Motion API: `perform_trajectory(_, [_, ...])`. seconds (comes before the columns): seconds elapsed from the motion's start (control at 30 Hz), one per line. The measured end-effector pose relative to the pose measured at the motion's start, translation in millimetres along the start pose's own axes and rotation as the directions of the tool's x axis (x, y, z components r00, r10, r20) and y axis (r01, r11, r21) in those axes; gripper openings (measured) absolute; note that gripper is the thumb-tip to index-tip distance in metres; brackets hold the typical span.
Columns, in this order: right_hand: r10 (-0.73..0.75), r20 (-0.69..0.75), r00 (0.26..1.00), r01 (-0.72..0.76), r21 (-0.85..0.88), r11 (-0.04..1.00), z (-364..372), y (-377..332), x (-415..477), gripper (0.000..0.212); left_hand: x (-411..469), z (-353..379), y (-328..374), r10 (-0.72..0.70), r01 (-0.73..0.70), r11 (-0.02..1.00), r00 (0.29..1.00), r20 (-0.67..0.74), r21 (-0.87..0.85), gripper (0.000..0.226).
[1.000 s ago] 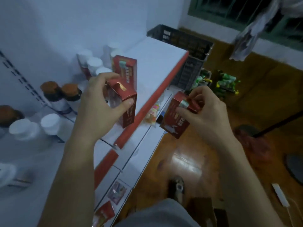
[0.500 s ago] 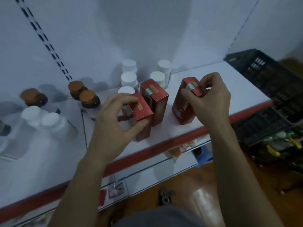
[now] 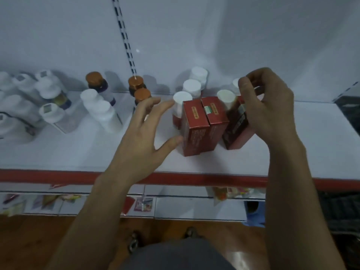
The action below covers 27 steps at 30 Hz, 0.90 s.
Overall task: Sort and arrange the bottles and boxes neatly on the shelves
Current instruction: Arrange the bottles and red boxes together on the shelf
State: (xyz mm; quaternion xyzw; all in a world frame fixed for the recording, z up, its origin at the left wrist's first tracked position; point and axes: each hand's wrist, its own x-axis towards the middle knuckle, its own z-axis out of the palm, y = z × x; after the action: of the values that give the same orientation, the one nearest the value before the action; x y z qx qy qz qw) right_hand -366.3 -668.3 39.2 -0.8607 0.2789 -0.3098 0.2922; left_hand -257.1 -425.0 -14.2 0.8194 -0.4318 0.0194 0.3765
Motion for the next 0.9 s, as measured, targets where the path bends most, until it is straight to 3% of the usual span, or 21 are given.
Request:
perform_trajectory(0.23, [-0.235,0.266,0.935,0.268,-0.095,0.959,37.3,-65.3,6.6,0.026,-33.2,-99.8,-68.1,-0.092,0.107,0.955,0.994,-0.066,0.275,0.046])
perform_trajectory(0.47, [-0.410,0.444,0.797,0.382,0.154,0.911,139.9,-194.4,-39.7,0.022,-113.2,-233.9,-139.5,-0.211,0.255,0.908,0.964,-0.163,0.333,0.044])
perform_trajectory(0.63, [-0.523,0.621,0.584,0.441,0.299,0.846,231.8,-293.1,-97.1,0.030,-193.2,-318.2,-186.8,-0.381,0.431,0.820,0.902,-0.203,0.378,0.048])
perform_trajectory(0.73, [-0.545,0.746,0.382,0.453,0.362,0.815,275.8,-348.1,-131.4,0.036,-245.3,-361.5,-205.6,-0.519,0.554,0.761,0.832,-0.195,0.339,0.047])
perform_trajectory(0.83, [-0.503,0.851,0.149,0.489,0.379,0.786,316.7,-399.9,-158.9,0.041,-300.0,-405.0,-223.0,-0.719,0.694,0.631,0.691,-0.076,0.345,0.055])
perform_trajectory(0.9, [-0.508,0.859,0.063,0.503,0.412,0.760,344.3,-433.9,-175.7,0.040,-335.1,-430.2,-228.6,-0.825,0.767,0.517,0.565,-0.016,0.380,0.061])
